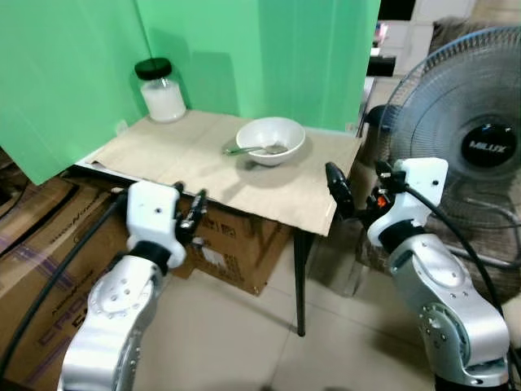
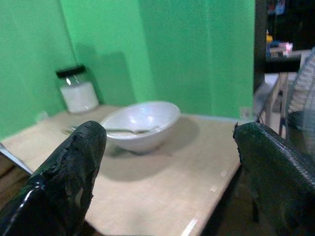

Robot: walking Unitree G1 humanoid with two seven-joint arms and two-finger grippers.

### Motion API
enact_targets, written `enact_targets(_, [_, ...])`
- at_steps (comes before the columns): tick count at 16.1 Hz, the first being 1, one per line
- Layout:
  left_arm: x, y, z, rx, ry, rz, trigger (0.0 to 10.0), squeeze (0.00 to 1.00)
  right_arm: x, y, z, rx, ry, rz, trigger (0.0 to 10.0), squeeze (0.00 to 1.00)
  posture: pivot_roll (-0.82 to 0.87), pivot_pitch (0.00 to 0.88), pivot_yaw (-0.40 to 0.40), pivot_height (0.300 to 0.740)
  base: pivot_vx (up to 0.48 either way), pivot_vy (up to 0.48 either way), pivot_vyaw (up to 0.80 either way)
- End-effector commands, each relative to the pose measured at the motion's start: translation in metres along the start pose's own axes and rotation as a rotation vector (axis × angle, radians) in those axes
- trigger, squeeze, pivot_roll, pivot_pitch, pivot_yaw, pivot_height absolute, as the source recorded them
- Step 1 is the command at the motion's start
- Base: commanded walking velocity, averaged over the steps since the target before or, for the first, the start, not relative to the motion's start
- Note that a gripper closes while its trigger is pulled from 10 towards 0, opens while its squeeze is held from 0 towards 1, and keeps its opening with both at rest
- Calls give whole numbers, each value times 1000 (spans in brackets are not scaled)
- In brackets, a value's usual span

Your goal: Setting the table

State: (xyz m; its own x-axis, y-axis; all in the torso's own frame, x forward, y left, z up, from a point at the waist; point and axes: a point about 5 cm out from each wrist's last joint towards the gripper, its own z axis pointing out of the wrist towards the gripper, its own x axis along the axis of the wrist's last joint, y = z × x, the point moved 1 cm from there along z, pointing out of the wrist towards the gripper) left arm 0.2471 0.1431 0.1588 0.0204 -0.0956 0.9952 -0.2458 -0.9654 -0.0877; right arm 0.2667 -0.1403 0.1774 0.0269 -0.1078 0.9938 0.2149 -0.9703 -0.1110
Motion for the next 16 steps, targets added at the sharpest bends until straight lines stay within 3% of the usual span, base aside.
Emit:
enact_targets(1, [1,-6,-1,10,-3,24,10000,0,-2,-2,2,16,-17,15,10000,1000,19,0,94,740,285,0,0])
enact_targets(6, [2,-11,-6,25,-6,44,10000,0,-6,-8,10,36,-44,45,10000,1000,40,0,70,740,285,0,0])
enact_targets(7, [2,-11,-5,23,-6,45,10000,0,-6,-6,10,25,-48,54,10000,443,37,0,73,740,281,0,0])
enact_targets(8, [3,-8,-2,11,-1,40,10000,0,-9,-2,10,-6,-75,62,10000,0,31,0,79,740,281,0,0])
enact_targets(10, [4,-6,1,-12,2,36,10000,0,-14,-1,10,-18,-138,114,10000,0,15,0,95,740,283,0,0])
enact_targets(16, [6,-5,5,-42,8,52,10000,0,-17,-3,9,-21,-173,129,10000,0,20,0,106,740,284,0,0])
